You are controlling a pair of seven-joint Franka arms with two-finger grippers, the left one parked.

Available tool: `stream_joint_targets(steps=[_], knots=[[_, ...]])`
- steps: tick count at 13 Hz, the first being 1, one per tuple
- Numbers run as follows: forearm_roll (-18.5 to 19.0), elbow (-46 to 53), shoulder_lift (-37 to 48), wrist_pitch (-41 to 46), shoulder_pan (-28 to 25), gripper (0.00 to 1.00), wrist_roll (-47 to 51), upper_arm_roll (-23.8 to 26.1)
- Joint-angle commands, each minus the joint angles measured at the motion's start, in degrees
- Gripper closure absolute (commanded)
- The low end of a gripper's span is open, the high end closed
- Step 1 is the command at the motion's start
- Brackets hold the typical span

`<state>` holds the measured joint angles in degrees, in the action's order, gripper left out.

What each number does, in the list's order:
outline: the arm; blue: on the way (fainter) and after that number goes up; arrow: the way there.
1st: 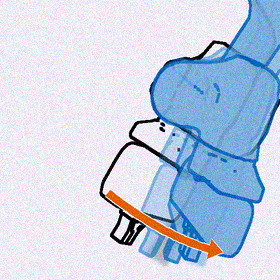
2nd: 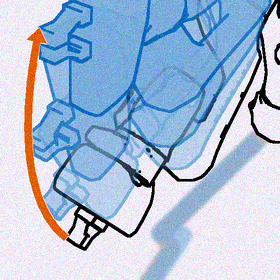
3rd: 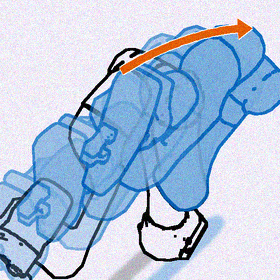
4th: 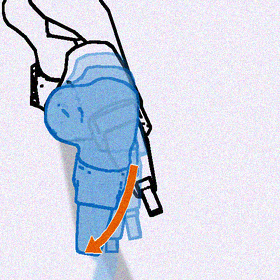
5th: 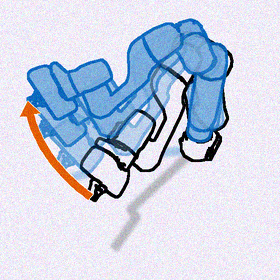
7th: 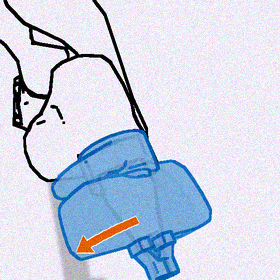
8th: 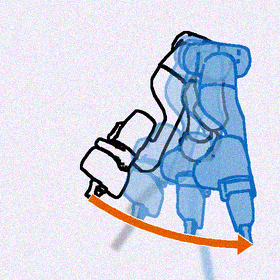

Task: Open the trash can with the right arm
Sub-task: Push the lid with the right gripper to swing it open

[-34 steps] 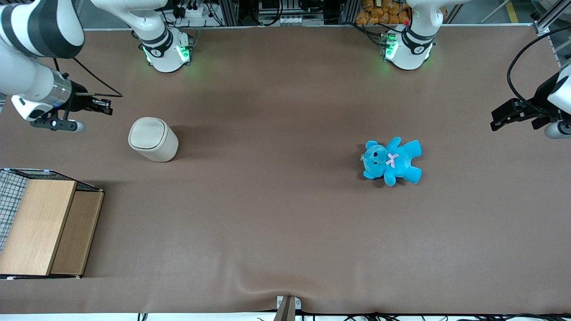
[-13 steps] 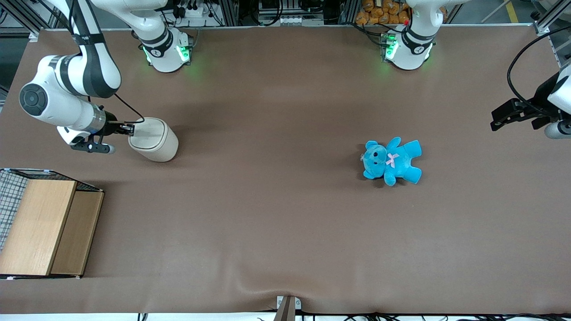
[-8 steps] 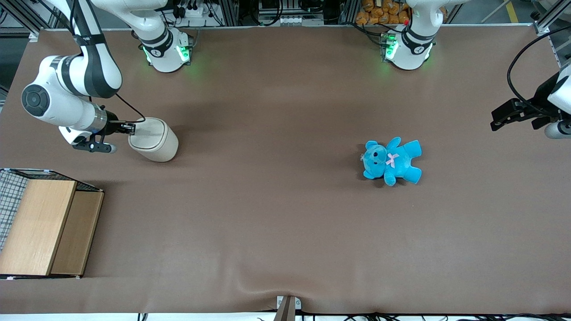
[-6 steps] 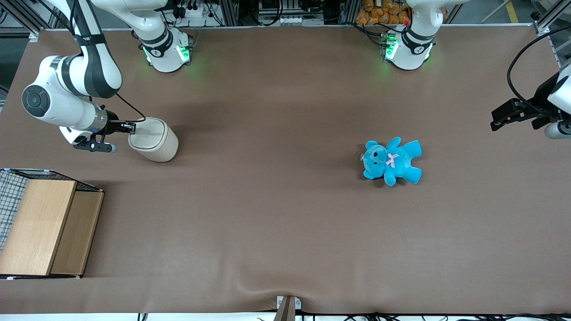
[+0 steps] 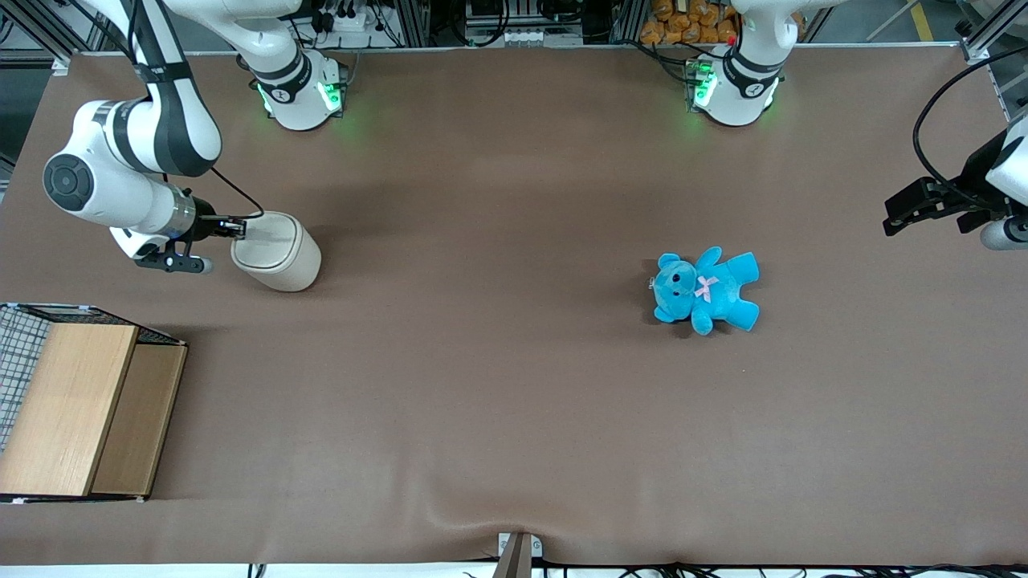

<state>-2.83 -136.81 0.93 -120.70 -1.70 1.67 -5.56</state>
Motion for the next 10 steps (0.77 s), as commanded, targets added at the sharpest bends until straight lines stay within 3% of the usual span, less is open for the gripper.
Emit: stream_joint_targets(steps=[1, 6, 10], knots=[[-0.51, -1.18, -1.01, -2.33, 0.47, 1.00, -0.96, 0.37], [-0.51, -0.65, -1.37, -1.56, 0.03, 1.00, -0.79, 0.37], [-0.60, 7.59, -1.19, 10.99, -0.23, 1.00, -0.08, 0.46]])
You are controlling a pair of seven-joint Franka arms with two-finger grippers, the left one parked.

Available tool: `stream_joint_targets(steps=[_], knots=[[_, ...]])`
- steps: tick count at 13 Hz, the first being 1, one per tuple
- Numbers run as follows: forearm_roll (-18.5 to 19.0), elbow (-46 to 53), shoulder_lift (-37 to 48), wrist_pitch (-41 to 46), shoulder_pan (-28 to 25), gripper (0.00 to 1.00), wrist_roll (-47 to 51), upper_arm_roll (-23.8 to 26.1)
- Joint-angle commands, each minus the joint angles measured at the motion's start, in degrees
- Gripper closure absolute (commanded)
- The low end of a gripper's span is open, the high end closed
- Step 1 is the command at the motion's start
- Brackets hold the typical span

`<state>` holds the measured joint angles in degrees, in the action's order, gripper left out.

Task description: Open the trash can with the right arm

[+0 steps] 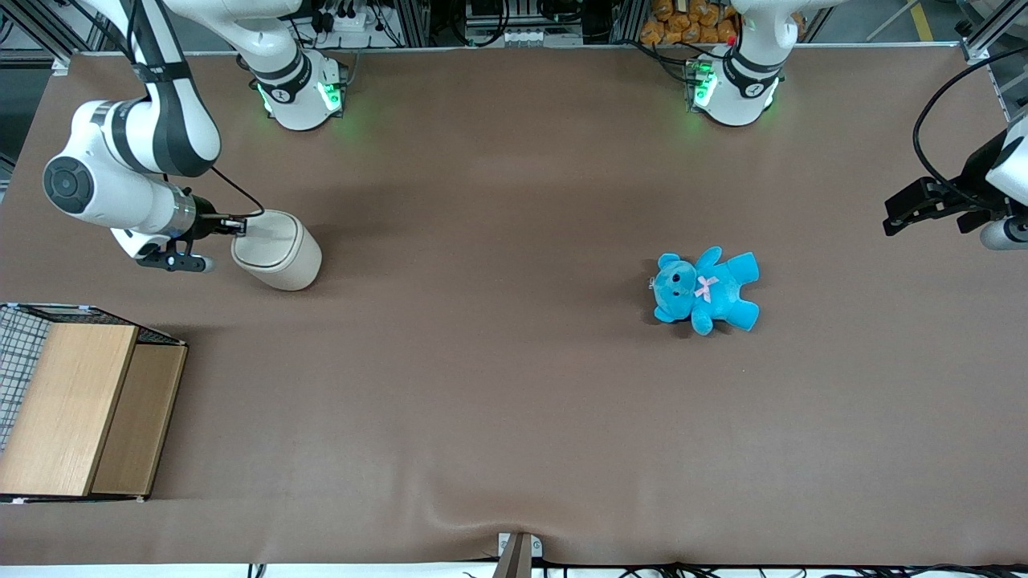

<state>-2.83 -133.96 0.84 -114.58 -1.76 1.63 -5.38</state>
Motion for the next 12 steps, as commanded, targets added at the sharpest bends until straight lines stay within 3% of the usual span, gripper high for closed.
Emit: stream_joint_targets(steps=[1, 3, 4, 6, 7, 12], knots=[[-0.69, 6.33, -1.11, 6.89, -0.53, 1.00, 0.04, 0.28], [-0.69, 10.28, -1.11, 12.16, -1.14, 1.00, 1.69, 0.37], [-0.69, 12.99, -1.11, 15.41, -1.75, 0.86, 2.66, 0.46], [-0.69, 17.83, -1.28, 20.43, -2.02, 0.13, 4.77, 1.60], [-0.69, 19.34, -1.20, 21.58, -2.02, 0.00, 5.13, 1.86], [-0.07, 31.45, -1.98, 28.24, -1.15, 0.00, 2.41, 1.87]])
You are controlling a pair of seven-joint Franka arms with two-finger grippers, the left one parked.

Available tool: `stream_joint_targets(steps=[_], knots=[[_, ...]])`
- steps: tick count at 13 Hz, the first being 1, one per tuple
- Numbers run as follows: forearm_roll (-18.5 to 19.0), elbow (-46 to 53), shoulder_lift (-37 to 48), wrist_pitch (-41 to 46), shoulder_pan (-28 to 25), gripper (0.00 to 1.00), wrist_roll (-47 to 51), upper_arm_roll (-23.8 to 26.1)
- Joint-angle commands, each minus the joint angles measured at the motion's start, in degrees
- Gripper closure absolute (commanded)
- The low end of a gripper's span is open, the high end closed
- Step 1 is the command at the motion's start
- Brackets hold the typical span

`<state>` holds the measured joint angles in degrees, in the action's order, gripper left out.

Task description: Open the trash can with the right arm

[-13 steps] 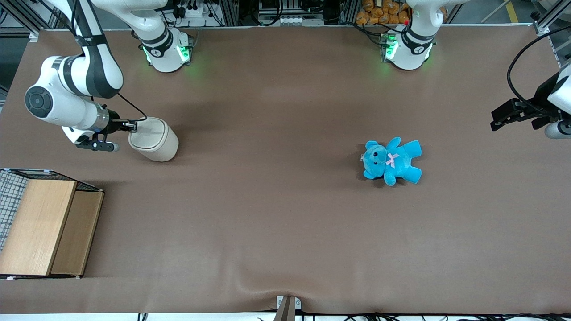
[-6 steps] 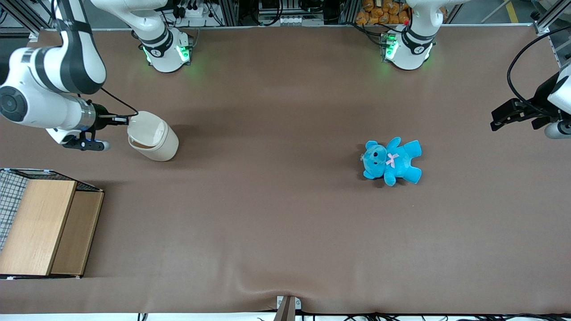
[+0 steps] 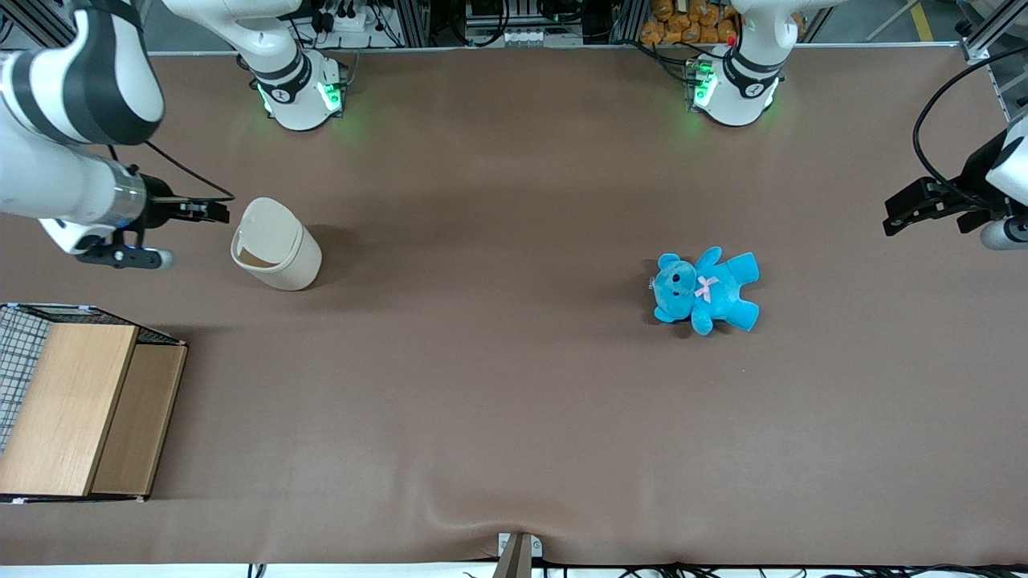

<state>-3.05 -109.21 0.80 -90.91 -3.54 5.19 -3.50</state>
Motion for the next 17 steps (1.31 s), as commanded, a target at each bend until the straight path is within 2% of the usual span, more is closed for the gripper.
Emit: stream_joint_targets(steps=[1, 3, 6, 11, 14, 17], knots=[[0.24, 10.91, -3.25, 7.03, 0.82, 0.00, -1.15, -0.02], [0.24, 18.56, -5.19, 11.88, 2.04, 0.00, -1.24, -0.02], [0.15, 23.07, -5.20, 12.25, 2.93, 0.00, -2.47, -0.11], [0.51, 26.15, -4.06, 12.16, 5.74, 0.00, -8.27, -0.72], [0.51, 25.37, 0.15, 12.42, 5.57, 0.00, -5.57, -0.55], [0.51, 25.01, 0.78, 12.95, 5.65, 0.00, -4.58, -0.72]])
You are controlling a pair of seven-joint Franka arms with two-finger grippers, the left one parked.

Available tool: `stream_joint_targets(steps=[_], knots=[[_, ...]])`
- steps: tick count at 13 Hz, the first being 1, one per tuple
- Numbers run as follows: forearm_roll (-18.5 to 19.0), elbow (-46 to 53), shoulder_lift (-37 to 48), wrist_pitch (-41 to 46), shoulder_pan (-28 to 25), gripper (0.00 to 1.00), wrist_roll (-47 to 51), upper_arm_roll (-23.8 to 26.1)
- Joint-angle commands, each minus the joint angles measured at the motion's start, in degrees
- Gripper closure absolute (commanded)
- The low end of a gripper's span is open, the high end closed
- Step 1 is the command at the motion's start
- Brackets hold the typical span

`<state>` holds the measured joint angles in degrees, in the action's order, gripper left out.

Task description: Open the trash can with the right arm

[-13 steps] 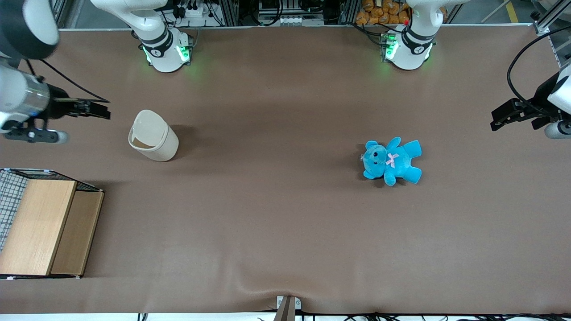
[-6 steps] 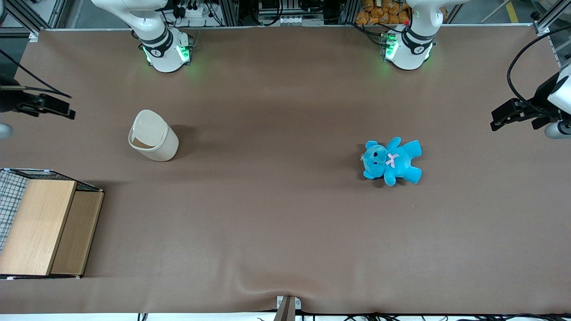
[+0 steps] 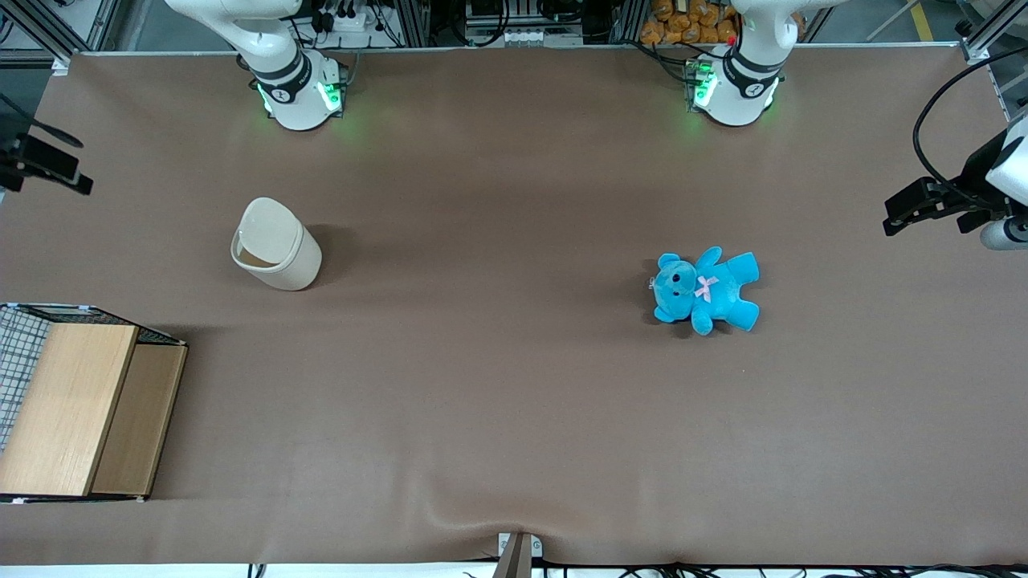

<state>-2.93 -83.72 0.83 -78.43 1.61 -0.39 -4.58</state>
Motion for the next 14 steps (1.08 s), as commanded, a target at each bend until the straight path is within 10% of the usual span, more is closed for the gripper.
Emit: stream_joint_targets(steps=[1, 14], knots=[[0.47, -0.39, 0.49, 0.47, 0.50, 0.00, 0.92, 0.02], [0.47, -0.48, -0.57, 0.56, 0.41, 0.00, 0.21, -0.25]])
